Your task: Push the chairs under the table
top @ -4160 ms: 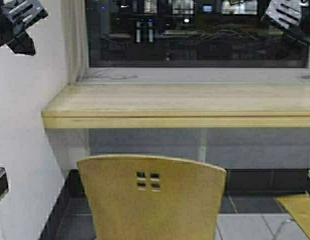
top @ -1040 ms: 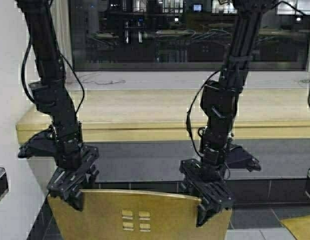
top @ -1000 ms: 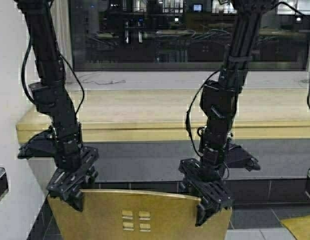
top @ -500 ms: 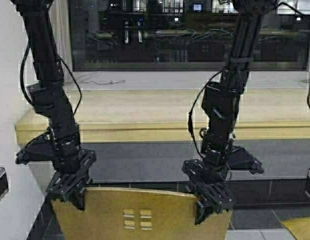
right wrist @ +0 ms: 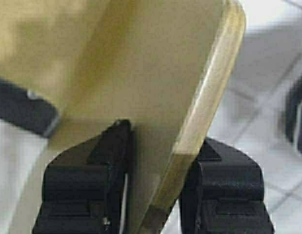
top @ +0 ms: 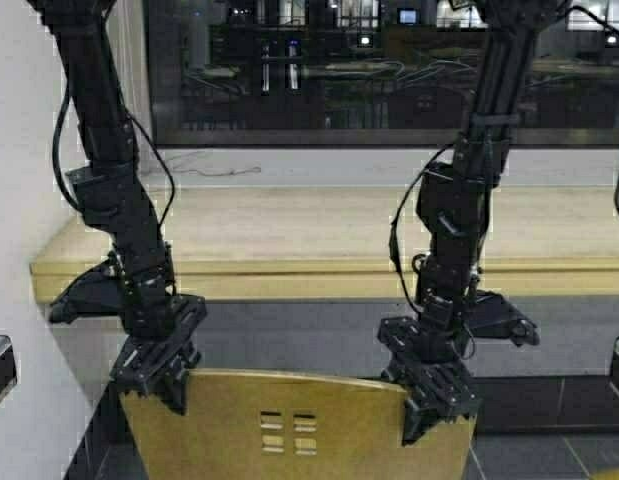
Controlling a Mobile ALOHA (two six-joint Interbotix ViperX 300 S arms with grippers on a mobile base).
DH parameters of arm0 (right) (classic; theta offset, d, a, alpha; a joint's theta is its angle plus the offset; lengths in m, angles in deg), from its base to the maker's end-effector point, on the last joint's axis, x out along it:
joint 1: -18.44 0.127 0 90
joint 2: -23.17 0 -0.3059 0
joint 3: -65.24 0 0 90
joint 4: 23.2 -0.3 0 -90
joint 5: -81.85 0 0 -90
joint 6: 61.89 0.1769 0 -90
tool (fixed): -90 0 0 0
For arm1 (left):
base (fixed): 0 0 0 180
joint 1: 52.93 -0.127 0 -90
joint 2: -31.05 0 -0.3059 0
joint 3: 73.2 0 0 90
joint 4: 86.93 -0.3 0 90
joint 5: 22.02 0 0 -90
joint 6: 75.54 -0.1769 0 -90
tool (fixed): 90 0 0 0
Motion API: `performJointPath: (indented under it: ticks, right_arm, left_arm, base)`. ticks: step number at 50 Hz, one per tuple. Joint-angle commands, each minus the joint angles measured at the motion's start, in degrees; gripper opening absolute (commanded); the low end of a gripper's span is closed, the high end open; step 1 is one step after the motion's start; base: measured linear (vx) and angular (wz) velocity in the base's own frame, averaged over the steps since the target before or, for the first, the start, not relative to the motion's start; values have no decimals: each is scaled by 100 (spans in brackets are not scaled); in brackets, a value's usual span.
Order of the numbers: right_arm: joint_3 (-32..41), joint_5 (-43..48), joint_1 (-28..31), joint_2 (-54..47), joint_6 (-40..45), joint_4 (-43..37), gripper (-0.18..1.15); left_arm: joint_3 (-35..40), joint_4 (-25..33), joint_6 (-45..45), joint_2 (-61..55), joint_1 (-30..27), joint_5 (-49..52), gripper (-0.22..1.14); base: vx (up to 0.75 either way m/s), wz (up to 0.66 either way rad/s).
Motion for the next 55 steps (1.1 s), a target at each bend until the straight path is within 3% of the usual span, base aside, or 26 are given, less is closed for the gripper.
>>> performJointPath:
  ticks: [1,45,55]
  right_arm:
    - [308,105,-105,132,-316,299,4]
    - [299,-70,-281,-246,-923,352,4]
    - [413,18,-281,-272,-993,352,4]
  left_arm:
    - [62,-44,-141,211,-18,-9,18]
    - [70,-26,-149,105,26,114,18]
    - [439,-26,-141,-88,26,97,18]
  base:
    - [21,3]
    - [25,3]
    - [22,4]
